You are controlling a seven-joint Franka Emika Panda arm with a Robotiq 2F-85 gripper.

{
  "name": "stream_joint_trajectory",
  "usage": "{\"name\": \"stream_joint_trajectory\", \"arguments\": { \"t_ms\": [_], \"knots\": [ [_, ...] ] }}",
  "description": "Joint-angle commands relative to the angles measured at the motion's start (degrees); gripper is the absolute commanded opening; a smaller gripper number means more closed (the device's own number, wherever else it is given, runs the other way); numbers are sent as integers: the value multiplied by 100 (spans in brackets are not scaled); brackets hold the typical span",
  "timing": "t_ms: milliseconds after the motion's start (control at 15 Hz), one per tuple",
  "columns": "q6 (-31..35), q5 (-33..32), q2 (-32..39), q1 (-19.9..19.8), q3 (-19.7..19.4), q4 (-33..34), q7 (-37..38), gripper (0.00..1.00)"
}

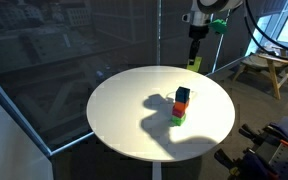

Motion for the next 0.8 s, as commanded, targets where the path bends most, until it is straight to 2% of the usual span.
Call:
{"name": "stream_joint_trajectory", "arguments": {
  "t_ms": [0,733],
  "knots": [
    [48,-146,-103,117,49,-116,227,30],
    [138,-94,-107,428,310,-319,176,30]
  ]
}}
